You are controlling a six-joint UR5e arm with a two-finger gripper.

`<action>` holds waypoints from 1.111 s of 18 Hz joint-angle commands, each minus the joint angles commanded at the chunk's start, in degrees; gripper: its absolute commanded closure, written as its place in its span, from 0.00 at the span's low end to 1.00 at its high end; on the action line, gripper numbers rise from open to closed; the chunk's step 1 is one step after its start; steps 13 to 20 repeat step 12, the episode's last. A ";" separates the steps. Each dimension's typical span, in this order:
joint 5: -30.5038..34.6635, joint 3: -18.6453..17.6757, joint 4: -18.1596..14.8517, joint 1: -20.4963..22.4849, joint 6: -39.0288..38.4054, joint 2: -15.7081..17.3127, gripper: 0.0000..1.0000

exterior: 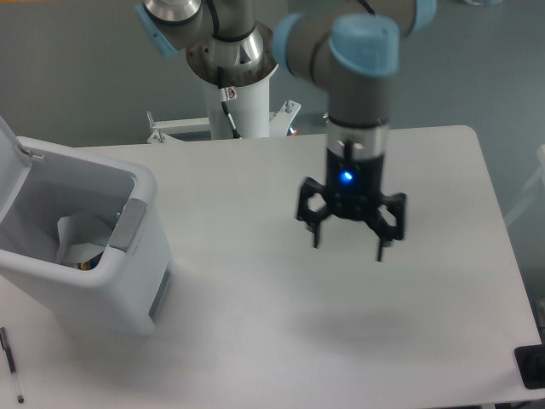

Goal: Place the trash in the trash can

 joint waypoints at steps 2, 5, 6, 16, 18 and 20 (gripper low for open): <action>2.28 3.60 -5.18 -0.44 1.84 -1.76 0.00; 4.57 4.68 -8.63 -1.14 5.35 -2.56 0.00; 4.58 4.15 -8.37 -1.23 6.76 -2.56 0.00; 6.06 3.01 -8.19 -1.32 10.64 -2.38 0.00; 6.06 3.01 -8.19 -1.32 10.64 -2.38 0.00; 6.06 3.01 -8.19 -1.32 10.64 -2.38 0.00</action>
